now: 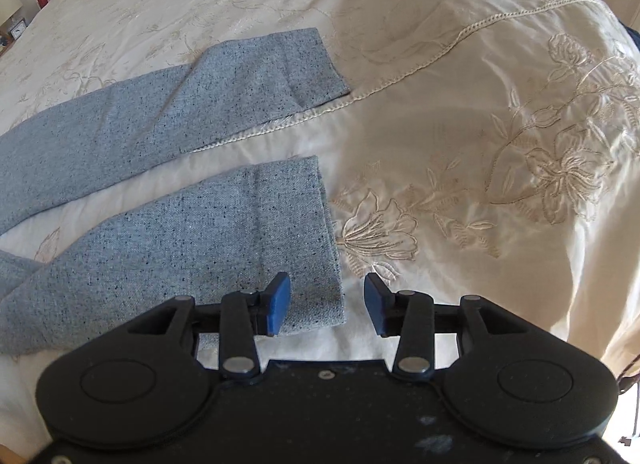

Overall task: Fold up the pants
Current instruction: 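Lower the right tool onto a leg cuff and close it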

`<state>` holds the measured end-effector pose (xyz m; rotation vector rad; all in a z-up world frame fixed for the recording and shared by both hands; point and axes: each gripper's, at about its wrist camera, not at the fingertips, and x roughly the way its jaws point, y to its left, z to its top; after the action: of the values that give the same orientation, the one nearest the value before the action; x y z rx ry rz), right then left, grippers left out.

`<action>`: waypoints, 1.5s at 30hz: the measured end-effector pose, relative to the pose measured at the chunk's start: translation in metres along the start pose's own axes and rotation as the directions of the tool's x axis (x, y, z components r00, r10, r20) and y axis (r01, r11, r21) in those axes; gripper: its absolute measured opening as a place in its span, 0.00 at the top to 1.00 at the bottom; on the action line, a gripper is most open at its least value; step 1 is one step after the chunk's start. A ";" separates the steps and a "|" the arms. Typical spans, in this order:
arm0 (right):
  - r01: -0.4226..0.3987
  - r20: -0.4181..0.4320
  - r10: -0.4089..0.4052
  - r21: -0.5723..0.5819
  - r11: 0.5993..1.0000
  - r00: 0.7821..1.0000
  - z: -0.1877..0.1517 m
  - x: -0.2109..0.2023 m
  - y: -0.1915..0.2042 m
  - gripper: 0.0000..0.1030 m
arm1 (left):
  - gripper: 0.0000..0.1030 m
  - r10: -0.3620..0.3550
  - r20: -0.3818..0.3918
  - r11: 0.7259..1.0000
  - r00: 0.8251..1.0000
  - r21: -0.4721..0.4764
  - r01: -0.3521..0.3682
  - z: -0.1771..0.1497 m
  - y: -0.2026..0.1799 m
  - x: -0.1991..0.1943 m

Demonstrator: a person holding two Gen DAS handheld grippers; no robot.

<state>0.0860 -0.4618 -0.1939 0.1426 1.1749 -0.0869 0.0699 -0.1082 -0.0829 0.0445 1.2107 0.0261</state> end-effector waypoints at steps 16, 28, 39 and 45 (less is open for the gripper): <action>-0.031 -0.140 0.027 -0.022 0.999 0.990 -0.052 -0.024 -0.014 0.92 | 0.34 0.010 -0.005 1.000 1.000 0.009 -0.010 0.004 -0.012 0.011; -0.004 -0.021 0.006 0.072 0.997 1.000 -0.032 -0.037 -0.040 0.64 | 0.34 0.004 -0.015 0.999 1.000 0.035 -0.003 0.000 -0.016 0.013; -0.038 -0.061 0.048 0.155 0.987 0.997 0.005 0.027 -0.044 0.61 | 0.34 0.003 -0.030 0.999 1.000 0.034 -0.002 -0.004 -0.010 0.012; -0.022 -0.025 0.023 0.012 1.000 0.999 0.013 0.017 -0.015 0.90 | 0.34 0.014 -0.043 0.999 0.999 0.047 -0.012 -0.008 -0.008 0.014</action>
<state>0.1018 -0.4789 -0.2060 0.1674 1.1981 -0.0721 0.0673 -0.1150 -0.0990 0.0926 1.2544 0.0101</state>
